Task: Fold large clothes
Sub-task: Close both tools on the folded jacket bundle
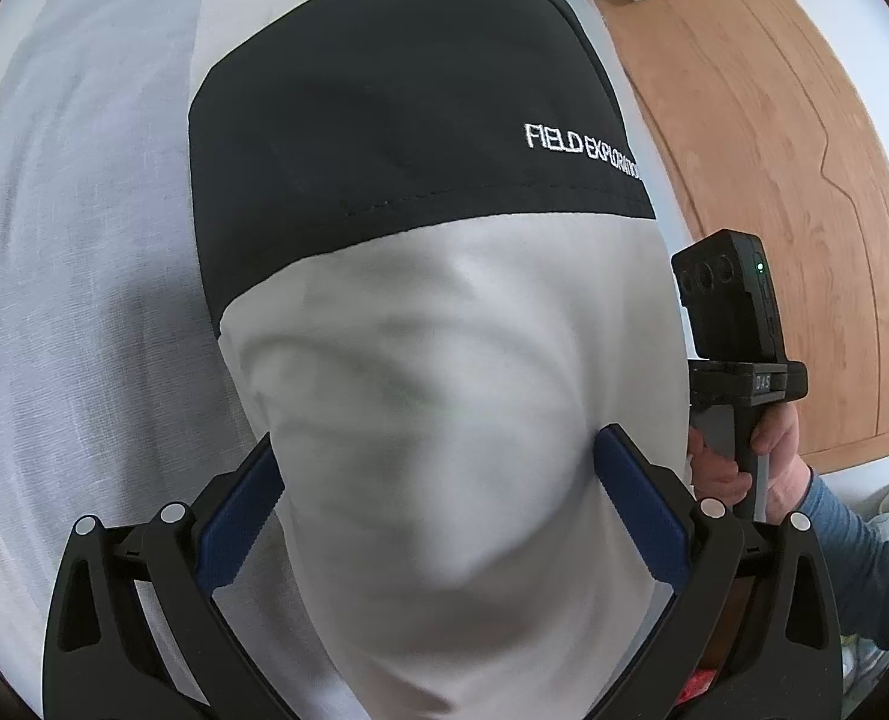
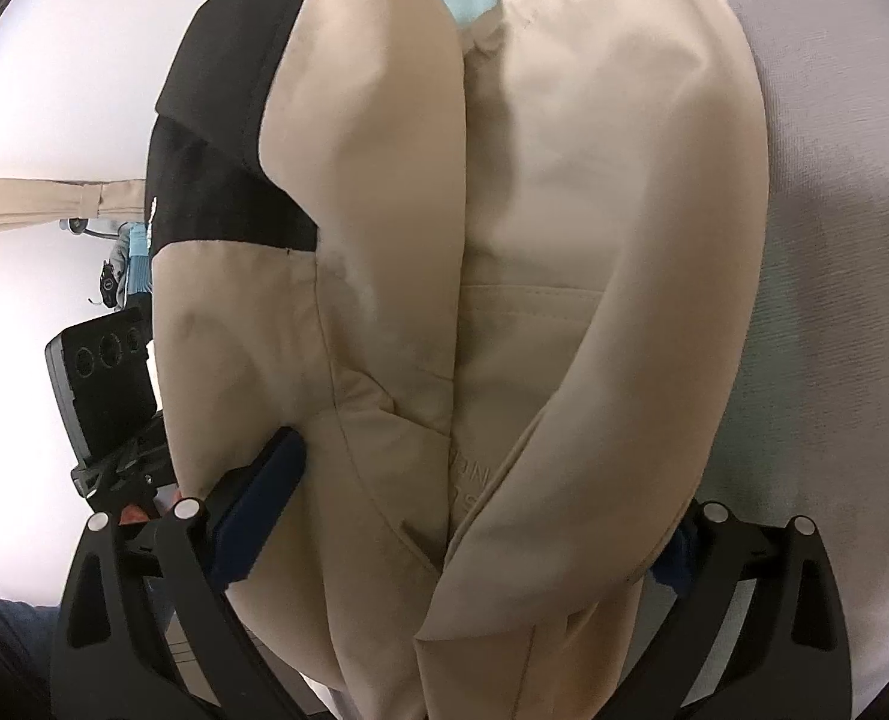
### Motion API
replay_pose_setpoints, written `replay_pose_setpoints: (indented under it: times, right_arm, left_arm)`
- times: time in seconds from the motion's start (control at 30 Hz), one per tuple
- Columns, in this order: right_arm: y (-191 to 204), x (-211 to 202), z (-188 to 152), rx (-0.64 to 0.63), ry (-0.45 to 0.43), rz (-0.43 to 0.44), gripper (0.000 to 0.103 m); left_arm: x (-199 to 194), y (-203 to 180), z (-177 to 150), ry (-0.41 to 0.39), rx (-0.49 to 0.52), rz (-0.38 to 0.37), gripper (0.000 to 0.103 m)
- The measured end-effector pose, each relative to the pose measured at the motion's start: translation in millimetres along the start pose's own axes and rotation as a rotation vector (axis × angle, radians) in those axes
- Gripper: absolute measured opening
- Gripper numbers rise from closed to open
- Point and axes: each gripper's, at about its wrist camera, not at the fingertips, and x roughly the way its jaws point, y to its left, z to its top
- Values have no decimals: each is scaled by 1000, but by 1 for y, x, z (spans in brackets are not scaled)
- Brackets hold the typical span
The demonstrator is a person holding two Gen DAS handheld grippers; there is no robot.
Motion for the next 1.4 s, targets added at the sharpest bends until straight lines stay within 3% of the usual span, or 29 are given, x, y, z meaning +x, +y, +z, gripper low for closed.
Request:
replay_pose_setpoints:
  times: [0.07,0.17,0.23,0.3,0.47,0.6,0.63,0.67,0.73,0.83,0.97,1.4]
  right_arm:
    - [2,3,0,2,-1,0,93]
    - [0,-4,-2,0,-17,6,77]
    - [11,-6,-14,-17,-21,5,60]
    - [19,-11,-15,-38,-26,0,53]
    - [25,-8,-15,-53,-23,-30,54]
    - [10,14,-12,63,23,26,79]
    - [8,18,-12,83,25,32,79]
    - [11,17,-13,82,19,27,77]
    - [19,11,-15,54,-6,26,51]
    - [24,0,-20,46,-26,16,32]
    - [41,-8,-27,-6,-65,-14,27]
    - [84,-35,-49,-125,-150,-71,26]
  left_arm:
    - [7,-9,1,7,3,13,98]
    - [11,-18,3,-1,-4,37,94]
    - [10,-25,3,-19,-17,53,88]
    - [7,-28,1,-36,-25,59,85]
    - [14,-30,1,-36,-30,61,84]
    - [24,-32,2,-21,-28,63,95]
    - [26,-36,1,-22,-27,69,95]
    - [26,-39,1,-26,-21,78,93]
    - [24,-47,-1,-40,-20,95,84]
    - [19,-53,-5,-44,-15,117,68]
    - [15,-68,-6,-58,1,160,57]
    - [-3,-96,-17,-114,63,205,54]
